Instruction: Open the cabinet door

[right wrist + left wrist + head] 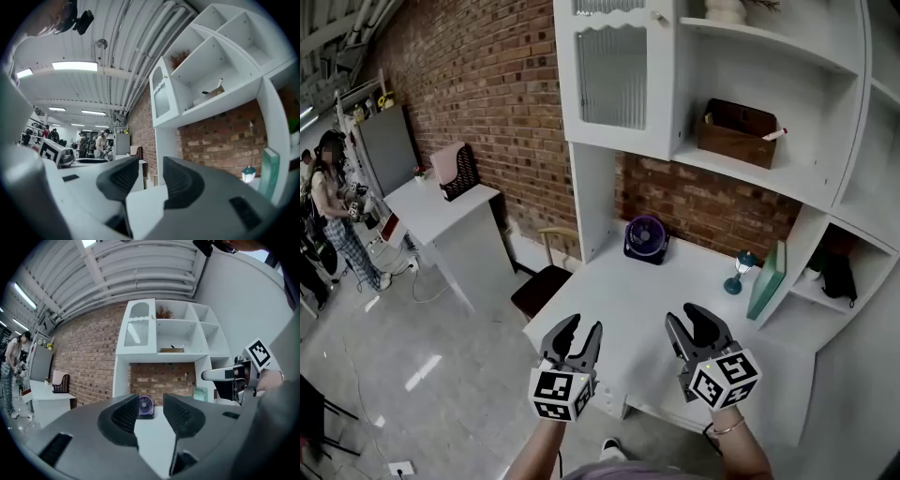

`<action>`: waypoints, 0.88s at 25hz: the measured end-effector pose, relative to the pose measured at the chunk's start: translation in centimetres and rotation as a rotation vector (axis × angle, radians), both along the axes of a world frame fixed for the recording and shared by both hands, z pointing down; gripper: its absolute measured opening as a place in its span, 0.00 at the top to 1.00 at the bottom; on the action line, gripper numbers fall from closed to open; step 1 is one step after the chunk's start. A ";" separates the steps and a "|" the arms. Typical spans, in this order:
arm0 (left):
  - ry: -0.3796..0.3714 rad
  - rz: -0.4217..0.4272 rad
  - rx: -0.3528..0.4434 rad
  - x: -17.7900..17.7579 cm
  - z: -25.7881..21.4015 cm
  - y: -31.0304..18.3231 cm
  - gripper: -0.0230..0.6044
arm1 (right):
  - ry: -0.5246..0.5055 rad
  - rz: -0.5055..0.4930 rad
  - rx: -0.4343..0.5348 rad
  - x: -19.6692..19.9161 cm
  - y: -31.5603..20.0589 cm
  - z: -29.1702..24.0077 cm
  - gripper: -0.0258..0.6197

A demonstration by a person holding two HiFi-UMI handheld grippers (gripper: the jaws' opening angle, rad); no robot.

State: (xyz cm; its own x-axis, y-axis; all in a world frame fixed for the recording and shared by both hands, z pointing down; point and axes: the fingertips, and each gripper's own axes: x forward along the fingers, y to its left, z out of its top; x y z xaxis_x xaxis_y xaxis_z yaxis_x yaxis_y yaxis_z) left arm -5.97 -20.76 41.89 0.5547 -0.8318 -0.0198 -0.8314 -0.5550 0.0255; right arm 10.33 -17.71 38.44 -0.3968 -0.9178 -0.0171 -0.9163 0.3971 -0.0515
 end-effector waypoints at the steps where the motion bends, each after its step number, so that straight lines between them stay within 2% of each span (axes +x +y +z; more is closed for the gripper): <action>1: 0.001 0.014 0.013 0.2 -0.7 -0.8 0.72 | 0.009 0.005 0.016 0.0 -0.9 -0.9 0.72; 8: 0.007 0.080 0.103 1.7 -5.5 -5.2 0.73 | 0.063 0.048 0.113 0.3 -5.7 -6.5 0.72; 22: 0.069 0.108 0.345 4.5 -18.1 -12.3 0.74 | 0.108 0.044 0.264 1.5 -13.5 -15.3 0.72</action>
State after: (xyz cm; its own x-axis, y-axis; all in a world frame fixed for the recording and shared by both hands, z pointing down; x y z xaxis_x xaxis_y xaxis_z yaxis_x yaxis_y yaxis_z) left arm -1.45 -33.08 23.74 0.6261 -0.7066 -0.3297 -0.7707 -0.6250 -0.1242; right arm 11.82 -31.23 23.10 -0.3688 -0.9037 -0.2175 -0.9277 0.3433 0.1467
